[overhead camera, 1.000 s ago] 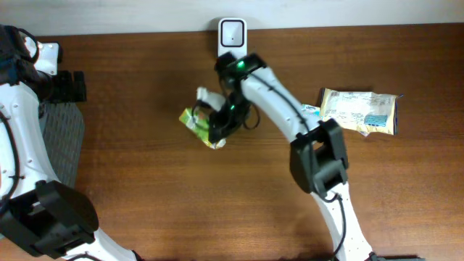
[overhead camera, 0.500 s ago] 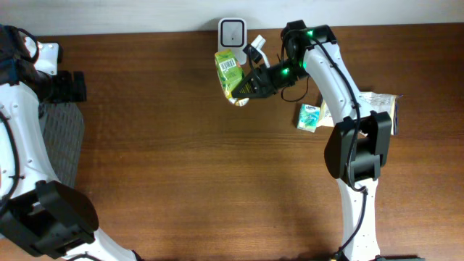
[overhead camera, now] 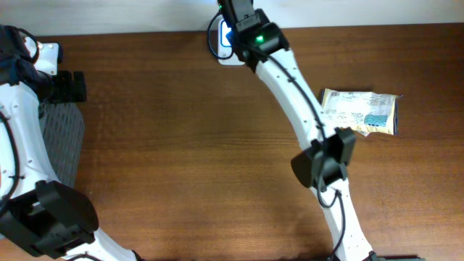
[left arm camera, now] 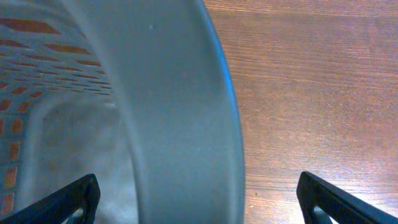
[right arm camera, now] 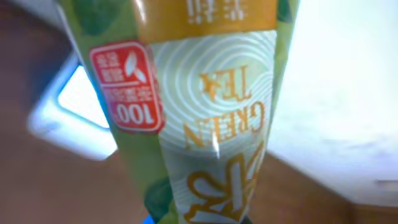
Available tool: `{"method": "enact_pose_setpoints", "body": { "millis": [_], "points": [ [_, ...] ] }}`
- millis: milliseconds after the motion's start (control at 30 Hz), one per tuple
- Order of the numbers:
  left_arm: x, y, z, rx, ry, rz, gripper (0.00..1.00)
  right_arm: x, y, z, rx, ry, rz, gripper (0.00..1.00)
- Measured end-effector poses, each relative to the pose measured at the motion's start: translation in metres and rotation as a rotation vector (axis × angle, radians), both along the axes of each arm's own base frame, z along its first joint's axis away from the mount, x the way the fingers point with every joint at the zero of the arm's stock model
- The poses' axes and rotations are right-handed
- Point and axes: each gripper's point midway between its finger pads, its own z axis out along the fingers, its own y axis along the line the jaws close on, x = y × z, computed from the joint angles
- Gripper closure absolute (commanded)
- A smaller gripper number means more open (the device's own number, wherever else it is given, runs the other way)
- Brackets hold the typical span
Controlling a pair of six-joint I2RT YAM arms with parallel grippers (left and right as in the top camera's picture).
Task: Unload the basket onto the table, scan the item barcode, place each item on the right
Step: 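Lift the carton and hold it over the scanner window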
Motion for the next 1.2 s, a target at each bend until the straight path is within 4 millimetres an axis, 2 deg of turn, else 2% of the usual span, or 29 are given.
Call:
{"method": "enact_pose_setpoints", "body": {
  "millis": [33,100,167,267,433,600,733,800,933,1200],
  "points": [
    [0.0,0.0,0.0,0.0,0.0,0.0,0.01,0.016,-0.005,-0.009,-0.075,-0.038,-0.008,0.96],
    [0.0,0.0,0.0,-0.001,0.001,0.0,0.01,0.03,-0.008,-0.016,-0.147,-0.068,0.005,0.96],
    [0.0,0.0,0.0,0.0,0.001,0.0,0.01,0.055,-0.009,-0.022,-0.29,-0.134,0.051,0.96],
    [0.0,0.0,0.0,0.0,0.001,0.0,0.01,0.069,-0.006,-0.031,-0.432,-0.152,0.111,0.96],
    [0.0,0.0,0.0,0.0,0.001,0.0,0.01,0.074,-0.004,-0.068,-0.535,-0.092,0.166,0.96],
    [0.0,0.0,0.0,0.0,0.001,0.0,0.01,0.074,-0.008,-0.075,-0.553,-0.07,0.172,0.96],
    [0.0,0.0,0.0,0.0,0.001,0.0,0.01,0.073,-0.017,-0.094,-0.571,-0.024,0.175,0.96],
    [0.0,0.0,0.0,0.0,0.001,0.0,0.01,0.075,-0.02,-0.095,-0.569,-0.032,0.168,0.96],
    [0.0,0.0,0.0,0.0,0.001,0.0,0.01,0.083,-0.017,-0.079,-0.539,-0.113,0.144,0.96],
    [0.0,0.0,0.0,0.0,0.001,0.0,0.01,0.083,-0.016,-0.079,-0.54,-0.115,0.144,0.96]
  ]
}}
